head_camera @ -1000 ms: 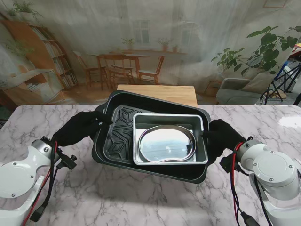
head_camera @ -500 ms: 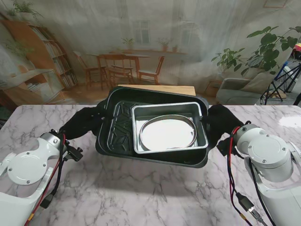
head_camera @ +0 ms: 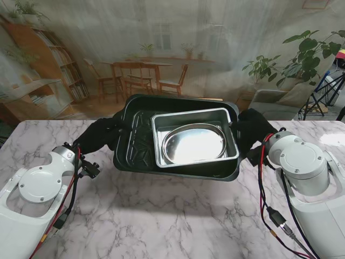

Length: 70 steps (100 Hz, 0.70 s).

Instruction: Stack the baking trays onto the shelf

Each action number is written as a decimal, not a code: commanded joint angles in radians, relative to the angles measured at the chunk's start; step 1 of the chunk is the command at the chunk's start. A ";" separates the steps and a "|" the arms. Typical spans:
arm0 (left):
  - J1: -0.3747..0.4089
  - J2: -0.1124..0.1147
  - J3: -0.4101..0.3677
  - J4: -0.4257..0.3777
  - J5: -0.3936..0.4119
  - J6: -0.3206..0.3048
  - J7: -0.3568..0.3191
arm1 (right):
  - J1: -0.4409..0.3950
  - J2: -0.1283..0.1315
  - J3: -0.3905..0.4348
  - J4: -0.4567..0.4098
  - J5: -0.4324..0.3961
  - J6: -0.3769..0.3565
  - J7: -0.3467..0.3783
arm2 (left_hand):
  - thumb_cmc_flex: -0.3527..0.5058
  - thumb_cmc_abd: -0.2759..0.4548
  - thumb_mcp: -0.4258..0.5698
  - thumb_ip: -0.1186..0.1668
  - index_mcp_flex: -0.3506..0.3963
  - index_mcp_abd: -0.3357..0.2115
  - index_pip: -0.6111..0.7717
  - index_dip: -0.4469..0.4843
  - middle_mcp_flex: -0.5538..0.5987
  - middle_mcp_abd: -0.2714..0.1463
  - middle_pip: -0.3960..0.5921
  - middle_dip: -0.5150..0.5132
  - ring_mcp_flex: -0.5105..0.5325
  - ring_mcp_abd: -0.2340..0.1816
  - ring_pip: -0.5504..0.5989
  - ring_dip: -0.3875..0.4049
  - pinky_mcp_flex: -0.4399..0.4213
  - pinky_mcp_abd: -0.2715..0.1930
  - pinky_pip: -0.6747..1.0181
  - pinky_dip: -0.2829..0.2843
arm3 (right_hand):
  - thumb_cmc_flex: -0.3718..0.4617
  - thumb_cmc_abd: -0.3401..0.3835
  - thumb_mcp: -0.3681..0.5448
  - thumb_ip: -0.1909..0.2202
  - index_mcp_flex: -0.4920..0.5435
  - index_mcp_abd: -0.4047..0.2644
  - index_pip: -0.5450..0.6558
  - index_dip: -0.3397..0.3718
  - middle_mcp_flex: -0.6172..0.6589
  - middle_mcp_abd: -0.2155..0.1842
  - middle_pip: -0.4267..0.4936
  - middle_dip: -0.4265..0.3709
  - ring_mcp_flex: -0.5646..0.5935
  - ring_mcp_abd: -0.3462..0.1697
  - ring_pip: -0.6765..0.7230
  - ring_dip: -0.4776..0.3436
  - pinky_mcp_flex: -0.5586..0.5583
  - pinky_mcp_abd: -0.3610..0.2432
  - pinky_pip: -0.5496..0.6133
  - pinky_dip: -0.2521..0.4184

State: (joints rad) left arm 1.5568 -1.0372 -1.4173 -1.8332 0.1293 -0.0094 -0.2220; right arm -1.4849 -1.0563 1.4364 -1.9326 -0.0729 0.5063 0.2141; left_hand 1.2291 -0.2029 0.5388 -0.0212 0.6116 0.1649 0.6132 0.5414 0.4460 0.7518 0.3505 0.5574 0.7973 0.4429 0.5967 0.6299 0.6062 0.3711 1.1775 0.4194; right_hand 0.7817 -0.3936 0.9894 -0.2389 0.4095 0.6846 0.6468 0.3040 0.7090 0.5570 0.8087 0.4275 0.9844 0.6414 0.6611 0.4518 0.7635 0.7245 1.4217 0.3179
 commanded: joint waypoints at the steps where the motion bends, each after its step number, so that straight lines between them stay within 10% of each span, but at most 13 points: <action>1: -0.033 -0.049 0.087 -0.090 -0.019 -0.037 -0.063 | 0.033 -0.053 -0.073 -0.085 0.050 -0.039 0.056 | 0.029 -0.004 0.028 0.000 0.030 -0.040 -0.003 0.006 0.422 -0.640 0.079 -0.008 0.045 -0.136 0.023 0.017 0.043 -0.225 0.028 -0.015 | 0.107 -0.002 0.095 0.034 0.124 -0.539 0.144 0.013 -0.011 -0.270 0.007 -0.005 0.108 -0.405 0.041 0.010 0.034 -0.385 -0.016 0.006; 70: -0.158 -0.074 0.143 0.013 -0.011 0.043 0.002 | 0.165 -0.066 -0.118 0.047 0.053 -0.007 0.039 | 0.029 -0.003 0.025 0.001 0.031 -0.041 -0.006 0.006 0.422 -0.641 0.077 -0.008 0.045 -0.137 0.022 0.018 0.041 -0.224 0.029 -0.014 | 0.108 -0.006 0.102 0.032 0.124 -0.545 0.146 0.016 -0.011 -0.277 0.005 -0.005 0.103 -0.407 0.035 0.010 0.030 -0.385 -0.020 0.007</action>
State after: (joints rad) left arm 1.4223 -1.0599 -1.3403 -1.7411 0.1380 0.0697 -0.1685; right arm -1.3422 -1.0658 1.3789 -1.8195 -0.0618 0.5343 0.2128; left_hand 1.2291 -0.2029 0.5388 -0.0212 0.6116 0.1649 0.6132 0.5414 0.4552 0.7410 0.3629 0.5575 0.7969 0.4552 0.5967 0.6381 0.6062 0.3808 1.1860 0.4192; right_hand 0.7819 -0.3937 1.0045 -0.2389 0.4141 0.6737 0.6532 0.3040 0.7107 0.5467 0.8087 0.4274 0.9844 0.6414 0.6611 0.4519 0.7635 0.7245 1.4217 0.3179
